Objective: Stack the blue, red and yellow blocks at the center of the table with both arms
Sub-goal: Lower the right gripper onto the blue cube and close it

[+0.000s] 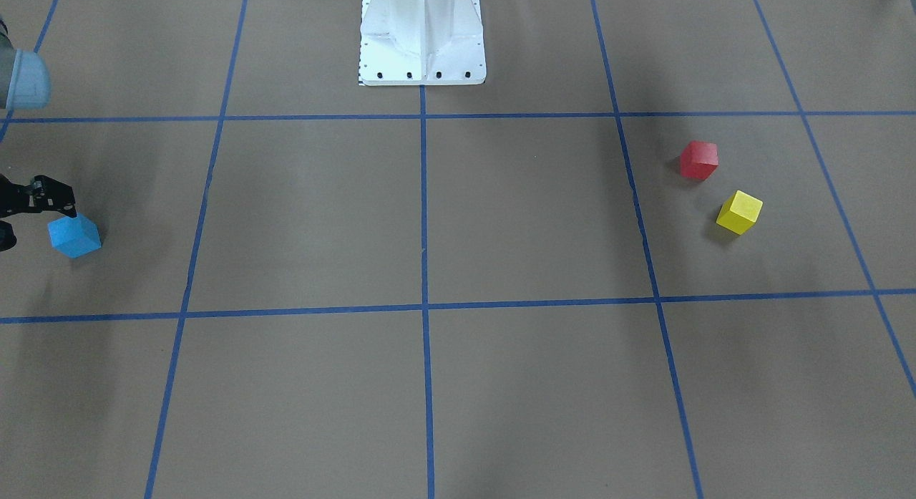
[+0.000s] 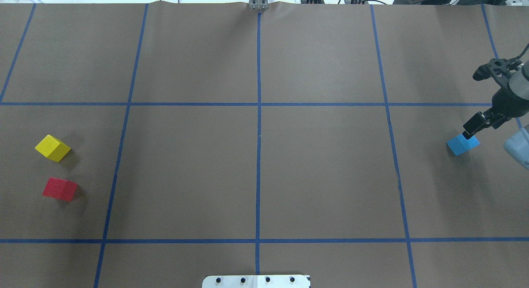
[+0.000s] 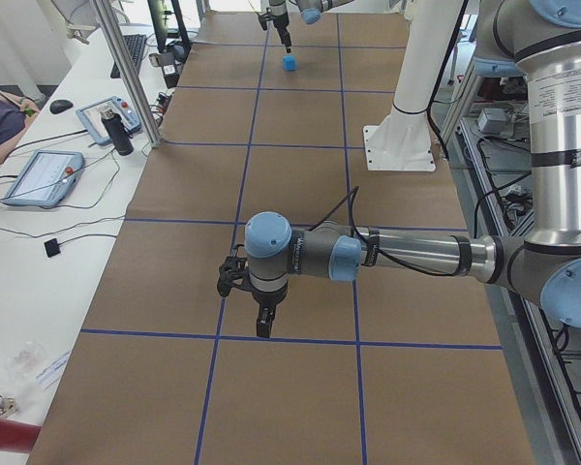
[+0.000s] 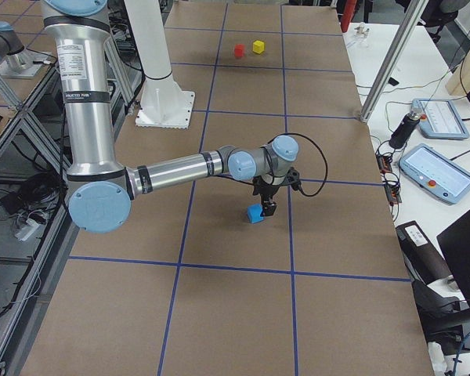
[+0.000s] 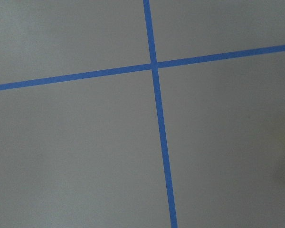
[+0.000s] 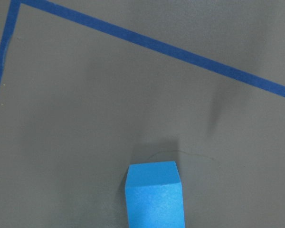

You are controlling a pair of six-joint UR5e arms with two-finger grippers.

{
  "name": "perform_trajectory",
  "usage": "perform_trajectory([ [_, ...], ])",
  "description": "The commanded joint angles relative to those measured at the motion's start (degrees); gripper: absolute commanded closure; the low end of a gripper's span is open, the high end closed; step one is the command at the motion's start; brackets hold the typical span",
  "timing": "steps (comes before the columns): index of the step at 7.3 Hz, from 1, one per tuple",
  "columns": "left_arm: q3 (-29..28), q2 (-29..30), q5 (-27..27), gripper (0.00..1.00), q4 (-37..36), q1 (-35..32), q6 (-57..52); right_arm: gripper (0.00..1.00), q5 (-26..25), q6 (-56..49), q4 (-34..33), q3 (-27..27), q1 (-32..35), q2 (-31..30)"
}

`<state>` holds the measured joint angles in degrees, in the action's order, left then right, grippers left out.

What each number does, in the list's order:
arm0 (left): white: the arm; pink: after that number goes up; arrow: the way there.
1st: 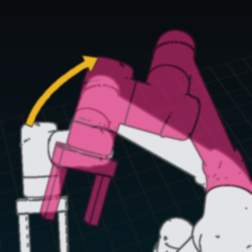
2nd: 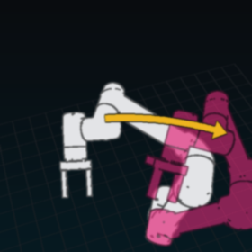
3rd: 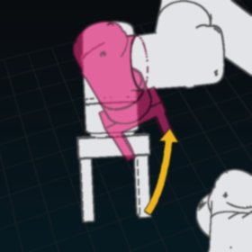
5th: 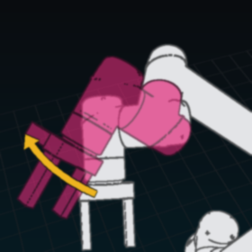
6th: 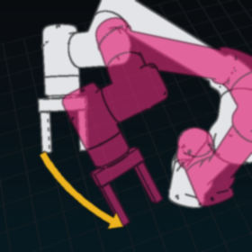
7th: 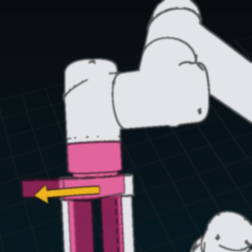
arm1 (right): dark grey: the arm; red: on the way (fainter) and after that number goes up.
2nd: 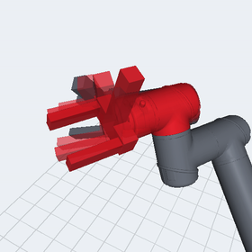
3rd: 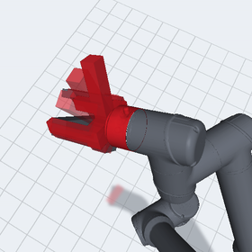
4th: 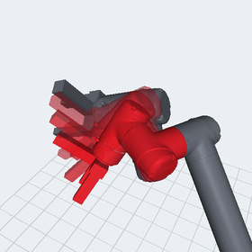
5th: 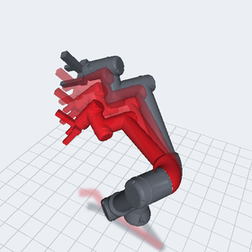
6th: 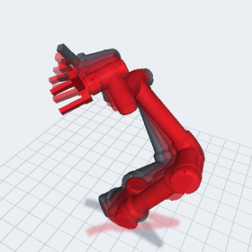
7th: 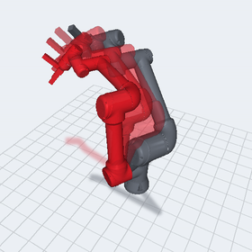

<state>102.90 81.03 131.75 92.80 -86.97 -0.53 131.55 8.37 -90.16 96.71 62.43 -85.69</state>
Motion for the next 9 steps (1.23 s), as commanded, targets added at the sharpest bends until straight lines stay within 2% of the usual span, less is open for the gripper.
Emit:
perform_trajectory([
  [1,0.02,0.01,0.0,0.0,0.01,-0.04,0.0,0.01,-0.15,-0.2,0.16,-3.35,-2.3,0.78],
  [2,0.2,0.09,0.09,0.0,-0.08,-0.04,-0.08,0.01,-0.15,-0.2,0.16,-4.24,-2.84,0.96],
  [5,0.46,0.09,0.09,0.0,0.01,-0.04,-0.08,0.02,-0.06,0.33,5.52,-9.07,-3.72,2.27],
  [6,0.64,0.01,0.09,0.0,0.01,-0.04,-0.08,0.32,0.11,0.76,5.44,-9.34,-3.72,2.72],
  [7,0.64,0.01,0.09,0.0,0.01,-0.04,-0.08,0.86,0.2,0.6,5.52,-9.26,-3.63,2.64],
  [8,0.64,0.01,0.09,0.0,-0.08,-0.04,-0.08,1.0,0.38,0.51,5.61,-8.74,-3.63,2.72],
  [9,0.64,0.01,0.17,0.0,-0.16,-0.04,-0.08,1.0,0.73,0.59,5.52,-7.51,-3.55,2.81],
])
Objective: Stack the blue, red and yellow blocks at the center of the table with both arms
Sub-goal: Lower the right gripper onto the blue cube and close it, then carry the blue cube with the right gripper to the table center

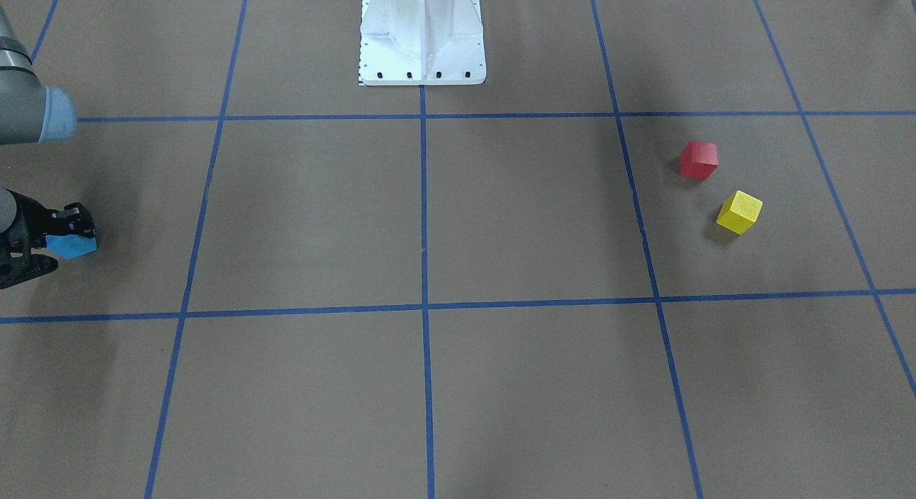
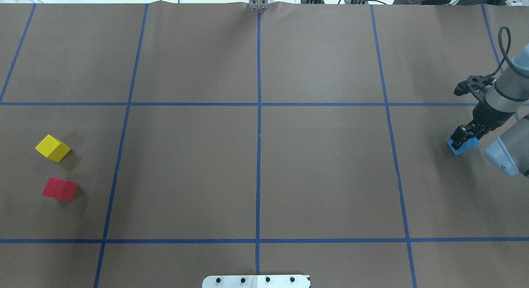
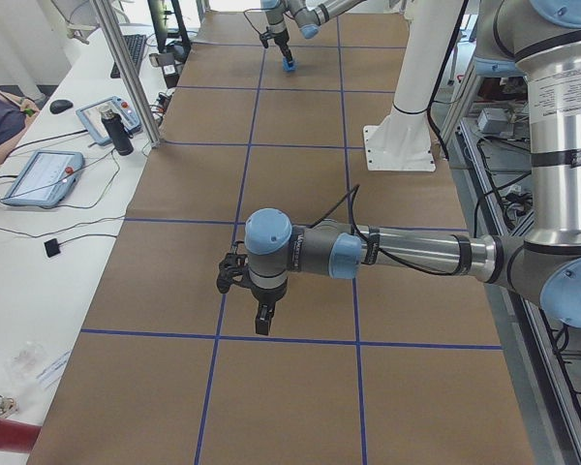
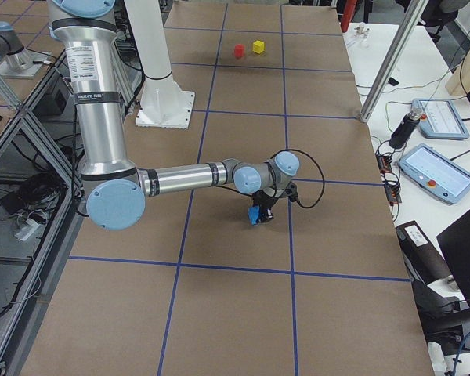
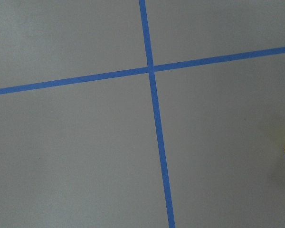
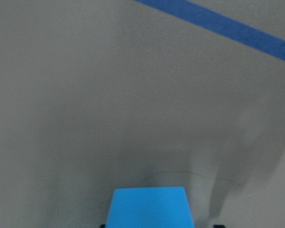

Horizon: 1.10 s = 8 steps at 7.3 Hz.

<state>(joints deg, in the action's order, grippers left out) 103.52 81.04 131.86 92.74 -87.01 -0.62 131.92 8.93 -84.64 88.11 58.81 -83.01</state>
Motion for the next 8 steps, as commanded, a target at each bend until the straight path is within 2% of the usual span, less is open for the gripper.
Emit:
perform_trajectory([
  [1,0.02,0.08,-0.02,0.0,-0.19,0.0,0.0,1.0,1.4,0.21,-2.08,4.93,1.03,0.13],
  [2,-0.07,0.69,-0.11,0.0,-0.01,0.0,-0.09,1.0,3.76,0.12,-9.85,7.31,3.74,4.39],
  [3,-0.07,0.95,-0.28,0.0,-0.01,0.0,-0.17,1.0,3.78,0.12,-21.59,8.03,4.2,13.13],
  [4,-0.07,1.31,-0.11,0.0,-0.01,0.0,-0.35,1.0,3.61,0.99,-29.8,6.65,3.25,21.66],
  [6,-0.07,1.75,-0.11,0.0,0.08,0.0,-0.09,1.0,2.99,17.87,-29.62,2.26,-4.45,32.68],
  [7,-0.33,2.18,-0.11,0.0,0.08,0.0,0.0,1.0,2.47,27.19,-26.31,-3.33,-8.41,39.26],
  [8,-0.59,2.27,-0.11,0.0,0.16,0.0,0.0,1.0,-1.28,34.76,-21.49,-9.56,-12.98,44.37],
])
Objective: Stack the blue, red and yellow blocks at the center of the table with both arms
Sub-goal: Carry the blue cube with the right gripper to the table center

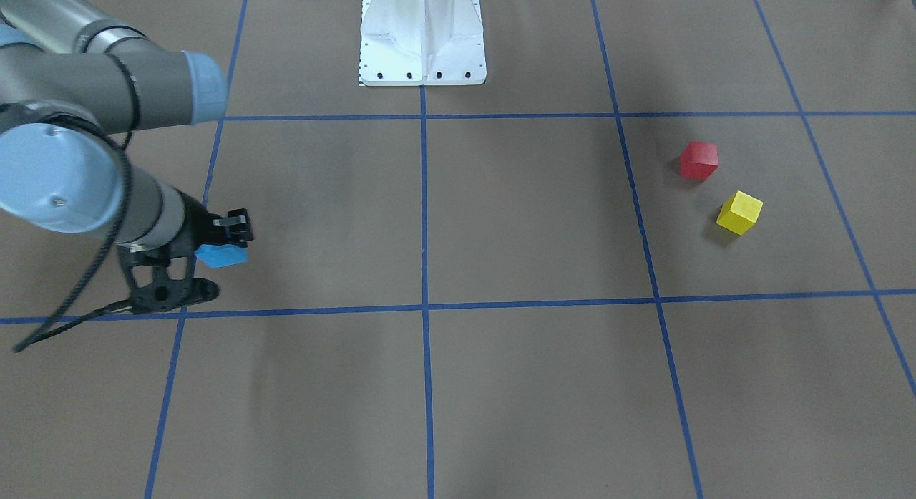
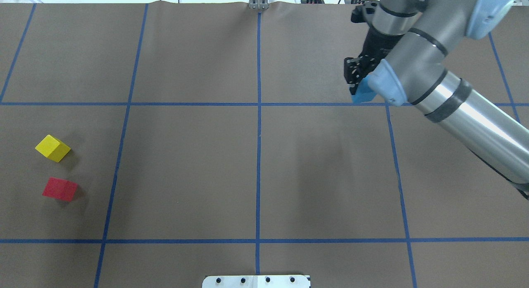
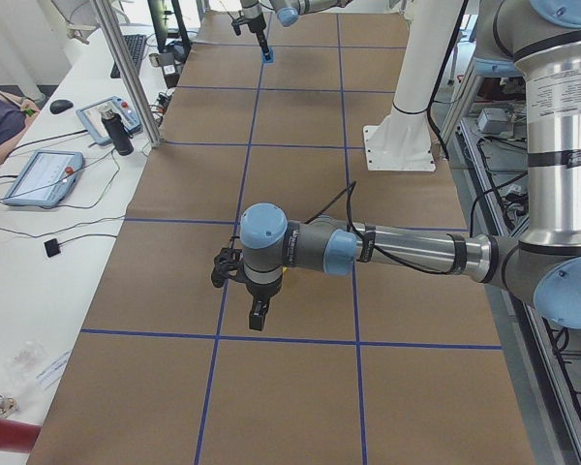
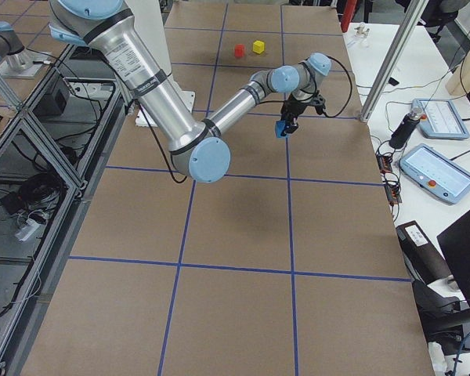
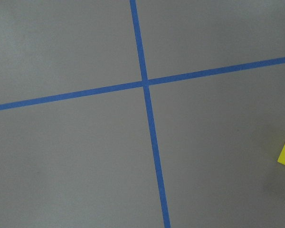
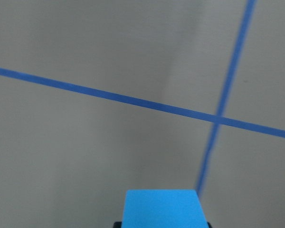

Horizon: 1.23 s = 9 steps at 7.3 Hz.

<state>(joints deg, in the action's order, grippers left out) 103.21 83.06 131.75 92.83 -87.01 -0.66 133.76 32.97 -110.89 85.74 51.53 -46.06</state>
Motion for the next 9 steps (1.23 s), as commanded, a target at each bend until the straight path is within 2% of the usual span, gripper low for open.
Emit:
perform_trajectory([
  [1,-0.38,0.44,-0.09,0.0,0.07,0.0,0.05,1.0,-4.81,14.02,8.99,-10.56,-8.61,8.96],
  [3,-0.55,0.62,-0.09,0.0,0.07,0.0,0.22,1.0,-6.74,20.61,16.64,-15.75,-12.92,10.54],
  [4,-0.81,1.14,-0.09,0.0,-0.01,0.0,0.22,1.0,-8.06,22.99,18.07,-18.21,-14.6,12.03],
  [9,-1.87,2.2,-0.17,0.0,-0.01,0.0,0.05,1.0,-8.25,29.16,22.03,-19.55,-16.72,12.57],
])
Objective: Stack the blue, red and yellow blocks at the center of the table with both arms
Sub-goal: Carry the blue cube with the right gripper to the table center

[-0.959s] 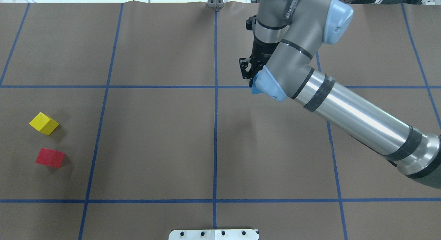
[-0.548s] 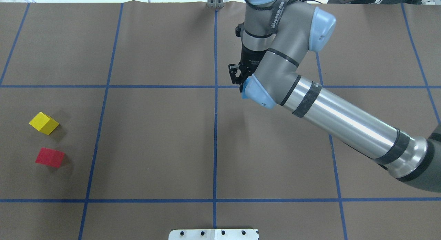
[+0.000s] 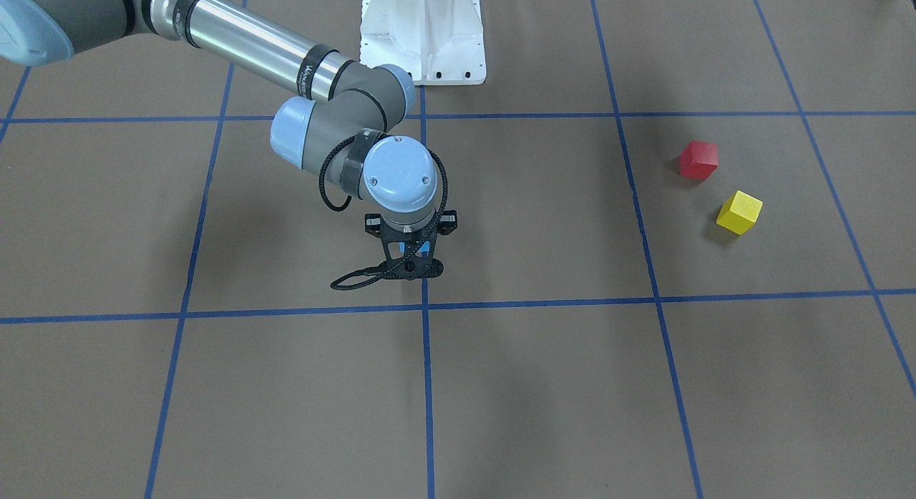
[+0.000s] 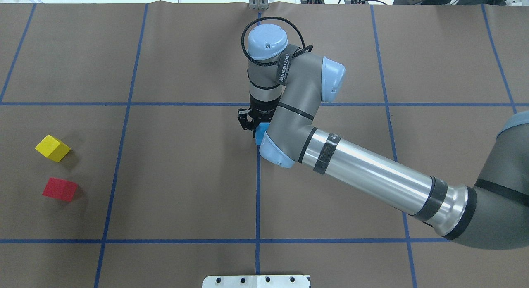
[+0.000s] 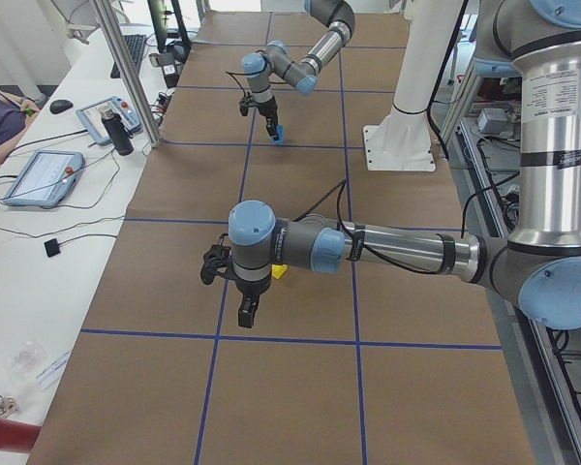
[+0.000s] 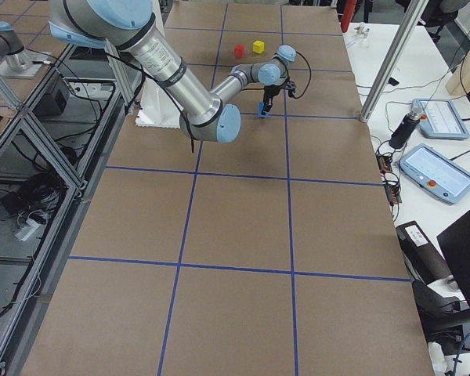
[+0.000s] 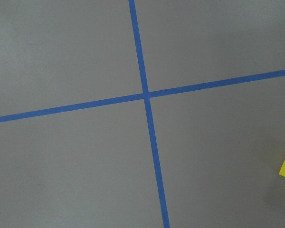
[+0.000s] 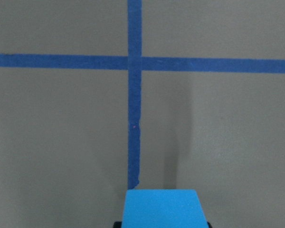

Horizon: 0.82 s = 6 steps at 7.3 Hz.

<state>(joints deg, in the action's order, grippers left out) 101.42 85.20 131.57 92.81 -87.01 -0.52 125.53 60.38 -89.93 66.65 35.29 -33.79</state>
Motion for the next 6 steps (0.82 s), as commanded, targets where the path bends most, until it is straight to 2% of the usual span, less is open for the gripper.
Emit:
perform_trajectory([
  [1,-0.08,0.05,0.0,0.0,0.0,0.0,-0.09,0.78,-0.02,3.23,2.64,-0.82,-0.66,0.3],
  [2,-0.08,0.05,0.0,0.0,0.0,0.0,-0.09,0.26,-0.2,4.29,3.88,-0.91,-1.19,0.3],
  [3,-0.17,0.14,0.0,0.0,0.0,0.0,-0.09,0.01,-1.33,4.39,3.98,-0.91,-1.45,0.3],
  [6,-0.17,1.11,-0.44,0.0,0.0,0.0,-0.09,0.01,-1.34,4.57,3.63,1.97,0.03,0.12],
])
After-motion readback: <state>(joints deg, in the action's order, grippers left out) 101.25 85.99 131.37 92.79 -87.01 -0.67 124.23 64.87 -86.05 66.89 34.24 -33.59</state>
